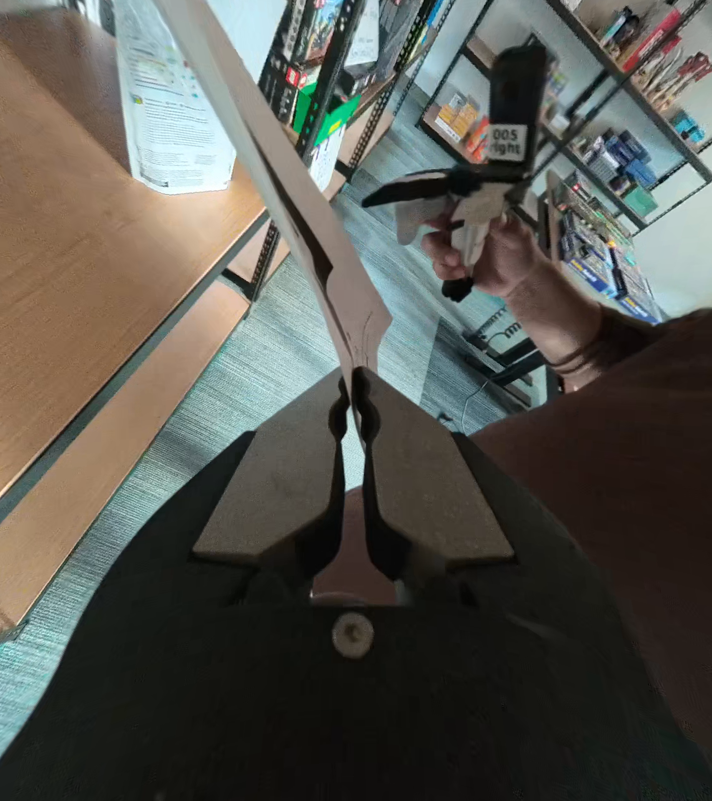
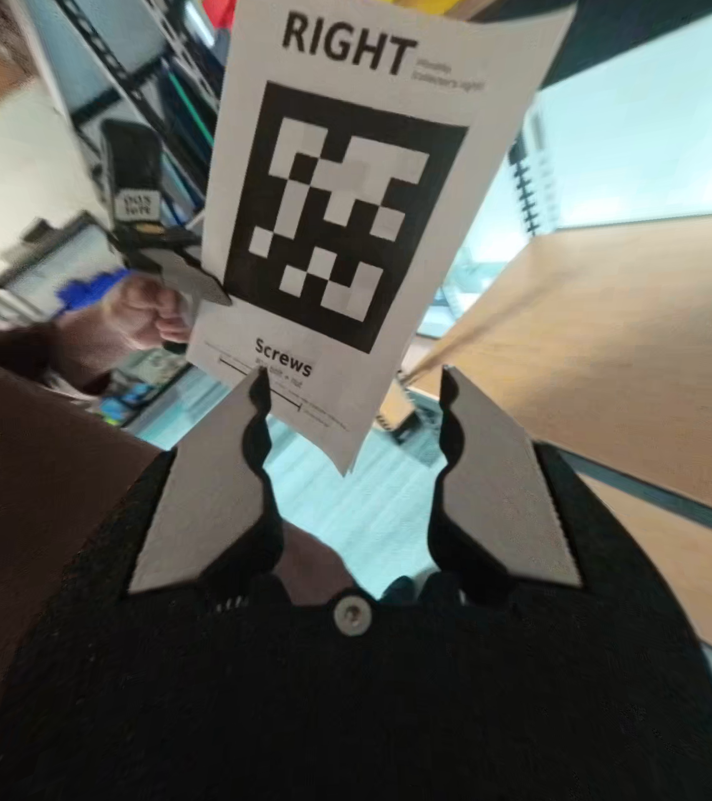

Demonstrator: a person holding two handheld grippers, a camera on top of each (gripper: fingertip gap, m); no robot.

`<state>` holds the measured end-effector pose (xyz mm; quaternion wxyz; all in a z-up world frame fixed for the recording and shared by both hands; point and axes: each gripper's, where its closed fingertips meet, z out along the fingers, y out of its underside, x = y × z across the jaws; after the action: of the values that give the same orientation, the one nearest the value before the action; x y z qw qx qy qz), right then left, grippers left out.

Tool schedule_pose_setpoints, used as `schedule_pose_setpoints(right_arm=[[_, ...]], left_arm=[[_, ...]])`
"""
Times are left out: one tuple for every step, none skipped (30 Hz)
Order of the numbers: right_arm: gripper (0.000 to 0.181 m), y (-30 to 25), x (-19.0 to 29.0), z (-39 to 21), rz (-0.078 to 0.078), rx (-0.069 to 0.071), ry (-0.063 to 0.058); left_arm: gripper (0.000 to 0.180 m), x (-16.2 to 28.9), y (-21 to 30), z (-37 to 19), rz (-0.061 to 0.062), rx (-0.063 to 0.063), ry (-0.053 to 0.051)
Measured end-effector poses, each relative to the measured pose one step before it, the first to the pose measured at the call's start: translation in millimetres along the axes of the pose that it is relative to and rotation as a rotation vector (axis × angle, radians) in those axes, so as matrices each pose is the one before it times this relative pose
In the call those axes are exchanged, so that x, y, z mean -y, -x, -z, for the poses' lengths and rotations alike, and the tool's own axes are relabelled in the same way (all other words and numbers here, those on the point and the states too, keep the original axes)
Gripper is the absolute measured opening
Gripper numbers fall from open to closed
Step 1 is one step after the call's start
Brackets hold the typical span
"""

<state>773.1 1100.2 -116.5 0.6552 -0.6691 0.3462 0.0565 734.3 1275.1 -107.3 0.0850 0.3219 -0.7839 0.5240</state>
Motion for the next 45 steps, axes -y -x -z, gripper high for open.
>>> schedule_pose_setpoints(right_arm=[[0.083, 7.71, -6.16, -22.66, -0.05, 0.0666, 0.047], [0.086, 7.45, -6.78, -27.76, -0.0127, 0.0458, 0.0566], [0.088, 7.72, -5.53, -31.7, -0.0018, 0.0397, 0.0538], [0.088, 8.31, -3.83, -34.58, -0.0102, 0.0432, 0.047], [0.09, 10.71, -3.05, -36.66, -0.0243, 0.0611, 0.0453], [0.092, 12.21, -2.81, -38.47, -0.031, 0.0777, 0.0469], [0.09, 9.11, -2.09, -39.85, -0.0261, 0.0673, 0.0412], [0.084, 5.93, -2.6, -41.24, -0.0176, 0.0521, 0.0444], [0.068, 7.68, -2.76, -41.85, -0.0049, 0.0615, 0.0493], [0.033, 9.63, -1.83, -41.94, 0.0113, 0.0761, 0.0482], [0.0, 4.16, -1.14, -42.15, 0.0144, 0.057, 0.051], [0.0, -4.24, -1.42, -42.27, 0.0059, 0.0183, 0.0641], [0.0, -8.53, -1.46, -42.54, 0.0014, -0.0041, 0.0775], [0.0, -6.8, 2.12, -42.54, 0.0028, -0.0042, 0.0706], [0.0, -2.45, 7.42, -41.4, 0.0034, 0.0122, 0.0485], [0.0, -0.07, 11.14, -39.89, 0.0063, 0.0238, 0.0392], [0.0, -2.33, 12.74, -38.23, 0.014, 0.0146, 0.0435], [0.0, -5.06, 15.35, -36.26, 0.0224, -0.0024, 0.0444], [0.0, -6.02, 18.33, -33.81, 0.0315, -0.0084, 0.0395], [0.0, -5.45, 21.09, -32.3, 0.0388, -0.0039, 0.0327], [0.0, -6.23, 22.1, -31.1, 0.0445, 0.001, 0.0297], [0.0, -7.79, 21.44, -31.27, 0.0478, 0.0091, 0.0344], [0.0, -10.6, 19.73, -31.16, 0.0454, 0.013, 0.0412], [0.0, -15.01, 18.7, -31.57, 0.0413, 0.0089, 0.043], [0.0, -18.22, 18.7, -31.3, 0.0349, 0.0072, 0.04], [0.0, -19.14, 19.27, -31.41, 0.0212, 0.0203, 0.0349], [0.0, -19.36, 20.99, -31.04, 0.0091, 0.0341, 0.027], [0.0, -20.81, 23.97, -29.33, 0.01, 0.0328, 0.0128], [0.0, -22.27, 25.91, -28.86, 0.0152, 0.0338, 0.0059], [0.0, -24.16, 26.51, -28.54, 0.0195, 0.033, 0.0058], [0.0, -26.7, 27.44, -26.67, 0.0176, 0.0267, 0.0088], [0.0, -27.22, 27.67, -25.65, 0.0112, 0.03, 0.0155], [0.0, -26.67, 29.71, -23.7, -0.0009, 0.0356, 0.0165], [0.0, -24.25, 33.29, -19.56, -0.0131, 0.039, 0.0107], [0.0, -21.19, 34.94, -16.41, -0.0108, 0.0432, 0.0106], [0.0, -22.17, 33.99, -13.35, -0.0066, 0.0263, 0.0215], [0.0, -23.67, 32.77, -11.22, -0.005, 0.0016, 0.0306], [0.0, -20.99, 33.28, -10.21, 0.0009, 0.0024, 0.0232], [0.0, -17.82, 32.9, -10.07, 0.0069, 0.0142, 0.0171], [0.0, -20.19, 32.55, -9.4, 0.014, 0.0095, 0.0231], [0.0, -22.84, 29.82, -10.04, 0.0212, 0.0018, 0.0323], [0.0, -25.16, 28.56, -10.28, 0.0279, -0.0026, 0.0319], [0.0, -28.02, 29.68, -10.37, 0.0297, -0.0049, 0.0238], [0.0, -28.62, 29.5, -11.03, 0.0206, -0.0004, 0.0144], [0.0, -28.26, 29.7, -11.37, 0.0072, 0.0039, 0.0055]], left_arm=[[0.0, -16.85, 1.27, 17.93, -0.0042, 0.0158, -0.0202], [0.0, -16.83, 0.1, 18.38, 0.003, 0.0049, -0.0269], [0.0, -15.55, -0.06, 19.05, 0.0072, 0.0026, -0.0351], [0.0, -15.93, 0.64, 20.92, -0.0026, 0.0127, -0.0312], [0.0, -17.66, 3.0, 22.79, -0.0059, 0.0247, -0.0261], [0.0, -18.1, 2.67, 24.97, 0.0013, 0.0193, -0.024], [0.0, -17.03, 2.16, 27.06, -0.0004, 0.0205, -0.0354], [0.0, -17.49, 5.42, 29.06, 0.0097, 0.0316, -0.0349], [0.0, -18.27, 7.87, 30.91, 0.0285, 0.0316, -0.0266], [0.0, -17.08, 8.87, 32.15, 0.0298, 0.0272, -0.0311], [0.0, -15.08, 11.76, 34.49, 0.024, 0.0343, -0.0417], [0.0, -12.55, 12.33, 36.04, 0.0227, 0.0284, -0.0437], [0.0, -10.63, 13.62, 36.59, 0.0219, 0.0275, -0.0414], [0.0, -10.53, 17.98, 35.54, 0.0327, 0.0459, -0.0218], [0.0, -9.24, 20.38, 33.8, 0.0456, 0.0511, -0.0106], [0.0, -6.43, 23.33, 32.72, 0.0459, 0.062, -0.0145], [0.0, -2.5, 23.52, 31.37, 0.034, 0.0558, -0.0262], [0.008, 0.9, 24.74, 29.99, 0.0352, 0.0604, -0.0319], [0.03, 0.78, 28.93, 27.67, 0.0391, 0.0725, -0.0159], [0.058, -0.46, 31.95, 24.86, 0.0316, 0.0815, 0.0024], [0.065, -0.87, 31.6, 21.76, 0.0153, 0.0675, 0.0053], [0.064, 0.0, 32.71, 19.32, 0.0163, 0.0563, -0.0098], [0.063, 2.17, 32.69, 17.04, 0.0301, 0.0397, -0.0286], [0.063, 2.87, 32.25, 14.29, 0.0487, 0.026, -0.0267], [0.066, 2.5, 33.24, 13.31, 0.0607, 0.0241, -0.0149], [0.068, 4.49, 32.35, 12.35, 0.06, 0.0226, -0.0142], [0.068, 6.06, 31.77, 11.77, 0.0486, 0.0274, -0.014], [0.068, 7.02, 31.62, 10.9, 0.0332, 0.0348, -0.0069], [0.067, 8.08, 32.88, 9.7, 0.0234, 0.043, -0.0006], [0.068, 9.72, 34.03, 8.57, 0.0309, 0.0448, 0.0068], [0.068, 12.98, 30.17, 7.31, 0.047, 0.0268, 0.0142], [0.07, 18.25, 25.41, 7.42, 0.0582, 0.0129, 0.0137], [0.07, 24.93, 21.98, 9.08, 0.0554, 0.0141, 0.0096], [0.071, 30.87, 16.61, 10.42, 0.0356, 0.0169, -0.0067], [0.071, 36.14, 14.03, 11.12, 0.0107, 0.0209, -0.0202], [0.072, 36.38, 13.96, 10.56, -0.0035, 0.0271, -0.0208], [0.074, 35.89, 17.17, 9.27, -0.0022, 0.034, -0.0157], [0.076, 34.06, 18.59, 7.63, 0.007, 0.0258, -0.0122], [0.076, 34.05, 20.33, 5.81, 0.0118, 0.0112, -0.0138], [0.076, 34.03, 22.1, 3.87, 0.0075, 0.0065, -0.0246], [0.075, 34.41, 26.09, 1.74, 0.0044, 0.0095, -0.0344], [0.075, 33.52, 28.15, -1.24, 0.0091, 0.0097, -0.037], [0.075, 33.07, 30.07, -3.76, 0.016, 0.0011, -0.0367], [0.076, 32.84, 28.97, -5.46, 0.0212, -0.0072, -0.0378], [0.076, 34.89, 28.86, -6.76, 0.0207, -0.0137, -0.0435]])
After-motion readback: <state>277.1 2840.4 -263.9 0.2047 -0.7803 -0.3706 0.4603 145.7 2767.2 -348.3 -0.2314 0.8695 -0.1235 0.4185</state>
